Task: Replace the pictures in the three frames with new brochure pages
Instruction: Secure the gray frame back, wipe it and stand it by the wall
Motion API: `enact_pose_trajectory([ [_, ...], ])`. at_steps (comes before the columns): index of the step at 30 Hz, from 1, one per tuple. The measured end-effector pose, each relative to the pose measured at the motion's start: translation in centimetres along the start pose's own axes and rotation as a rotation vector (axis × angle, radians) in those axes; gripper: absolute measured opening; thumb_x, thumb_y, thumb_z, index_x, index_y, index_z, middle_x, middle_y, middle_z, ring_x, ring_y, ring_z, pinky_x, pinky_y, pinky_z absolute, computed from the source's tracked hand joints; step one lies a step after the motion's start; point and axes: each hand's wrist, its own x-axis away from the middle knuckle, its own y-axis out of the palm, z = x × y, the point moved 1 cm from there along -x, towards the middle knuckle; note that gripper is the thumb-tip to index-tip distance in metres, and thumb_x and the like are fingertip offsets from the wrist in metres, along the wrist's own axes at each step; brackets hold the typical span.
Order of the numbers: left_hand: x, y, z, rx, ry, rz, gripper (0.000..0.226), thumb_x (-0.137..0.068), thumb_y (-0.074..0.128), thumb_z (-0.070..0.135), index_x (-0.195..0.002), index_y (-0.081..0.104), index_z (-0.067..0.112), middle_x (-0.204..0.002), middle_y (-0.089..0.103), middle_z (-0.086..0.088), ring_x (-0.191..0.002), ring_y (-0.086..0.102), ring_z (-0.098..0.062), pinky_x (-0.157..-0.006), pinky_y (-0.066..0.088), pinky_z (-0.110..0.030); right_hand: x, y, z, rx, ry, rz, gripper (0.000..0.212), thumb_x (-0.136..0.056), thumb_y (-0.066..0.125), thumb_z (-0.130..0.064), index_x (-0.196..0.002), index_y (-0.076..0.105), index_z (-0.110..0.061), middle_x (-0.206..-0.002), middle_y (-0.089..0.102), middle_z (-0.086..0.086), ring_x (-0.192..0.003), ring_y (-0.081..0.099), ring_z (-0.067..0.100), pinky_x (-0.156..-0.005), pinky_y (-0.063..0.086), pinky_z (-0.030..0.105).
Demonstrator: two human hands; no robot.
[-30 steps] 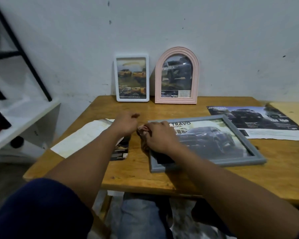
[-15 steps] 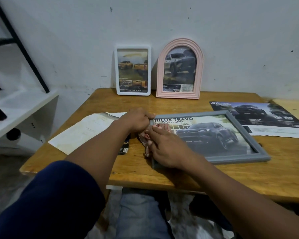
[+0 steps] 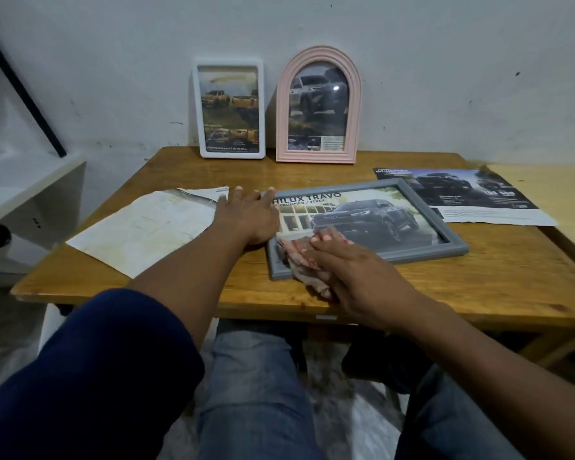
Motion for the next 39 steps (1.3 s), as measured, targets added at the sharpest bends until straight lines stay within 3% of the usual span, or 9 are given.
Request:
enact_pose_trajectory([
  [4, -0.5, -1.1, 0.6, -0.118, 0.014, -0.038, 0.059, -0.108, 0.016, 0.046, -0.163, 0.002, 0.03, -0.171, 0.011, -0.004, -0.157, -0.001, -0.033, -0.123, 0.004, -0.06, 2.5, -2.2, 3.4, 0.01, 0.135, 0.016, 0.049, -0.105, 0.04, -0.029, -0.153, 0.038, -0.021, -0.163, 0.029, 0.0, -0.151, 0.018, 0.017, -0.114, -0.002, 0.014],
  [6, -0.7, -1.3, 0.8, -0.122, 0.016, -0.058, 0.059, -0.108, 0.016, 0.046, -0.163, 0.001, 0.03, -0.171, 0.009, -0.003, -0.157, -0.002, -0.032, -0.123, 0.004, -0.06, 3.7, -3.0, 4.9, -0.019, 0.199, -0.001, 0.05, -0.106, 0.042, -0.025, -0.155, 0.034, -0.022, -0.164, 0.024, -0.003, -0.152, 0.012, 0.014, -0.107, -0.006, 0.009],
  [16, -1.4, -1.5, 0.6, -0.122, -0.011, -0.089, 0.058, -0.108, 0.017, 0.047, -0.162, 0.0, 0.036, -0.171, 0.008, 0.001, -0.157, 0.0, -0.032, -0.123, 0.003, -0.061, 7.7, -4.9, 10.5, -0.043, 0.463, 0.088, 0.049, -0.102, 0.049, -0.017, -0.151, 0.043, -0.022, -0.162, 0.031, 0.005, -0.147, 0.031, 0.027, -0.119, 0.027, 0.041],
  [19, -1.4, -1.6, 0.8, -0.106, -0.013, -0.097, 0.058, -0.108, 0.018, 0.047, -0.162, 0.0, 0.036, -0.171, 0.008, 0.001, -0.157, 0.003, -0.033, -0.123, 0.004, -0.061, 7.6, -5.2, 10.3, -0.08, 0.491, 0.216, 0.042, -0.1, 0.052, -0.012, -0.141, 0.054, -0.019, -0.139, 0.059, 0.012, -0.117, 0.058, 0.03, -0.094, 0.05, 0.042],
  [21, -1.5, -1.7, 0.7, -0.084, -0.016, -0.103, 0.058, -0.108, 0.018, 0.048, -0.162, 0.001, 0.036, -0.171, 0.009, 0.001, -0.157, 0.005, -0.032, -0.123, 0.006, -0.06, 7.6, -6.3, 10.3, -0.146, 0.538, 0.409, 0.029, -0.1, 0.051, -0.012, -0.126, 0.063, -0.017, -0.111, 0.07, 0.011, -0.09, 0.06, 0.023, -0.072, 0.047, 0.037],
  [25, -1.8, -1.7, -0.2, -0.039, -0.057, -0.03, 0.061, -0.107, 0.021, 0.053, -0.163, 0.004, 0.034, -0.169, 0.019, -0.003, -0.156, 0.014, -0.031, -0.124, 0.011, -0.058, 8.4, -9.7, 11.0, -0.032, 0.648, 0.68, 0.028, -0.1, 0.041, -0.029, -0.105, 0.063, -0.012, -0.09, 0.066, 0.008, -0.078, 0.058, 0.028, -0.066, 0.049, 0.042],
  [30, -0.6, -2.2, 0.3, -0.006, -0.153, 0.181, 0.054, -0.101, 0.036, 0.058, -0.135, 0.054, 0.019, -0.134, 0.062, -0.011, -0.122, 0.057, -0.033, -0.101, 0.045, -0.05, 8.6, -8.6, 12.9, 0.101, 0.776, 0.126, 0.031, -0.097, 0.045, -0.043, -0.096, 0.067, -0.021, -0.09, 0.067, 0.0, -0.088, 0.063, 0.023, -0.077, 0.053, 0.04],
  [34, 1.0, -1.9, 1.1, 0.093, -0.25, 0.17, 0.052, -0.097, 0.043, 0.059, -0.124, 0.061, 0.017, -0.125, 0.064, -0.011, -0.115, 0.058, -0.034, -0.094, 0.049, -0.047, 5.6, -7.8, 12.5, 0.215, 0.805, 0.216, 0.037, -0.096, 0.051, -0.042, -0.126, 0.061, -0.022, -0.131, 0.059, 0.006, -0.125, 0.048, 0.031, -0.1, 0.038, 0.05],
  [39, 2.0, -1.7, 2.0, 0.225, -0.271, 0.156, 0.042, -0.09, 0.06, 0.043, -0.121, 0.062, 0.014, -0.117, 0.066, -0.011, -0.104, 0.061, -0.032, -0.084, 0.052, -0.04, -0.2, -7.5, 11.6, -0.195, 0.875, 0.076, 0.042, -0.092, 0.056, -0.046, -0.106, 0.066, -0.007, -0.09, 0.067, 0.008, -0.084, 0.065, 0.026, -0.078, 0.056, 0.043],
])
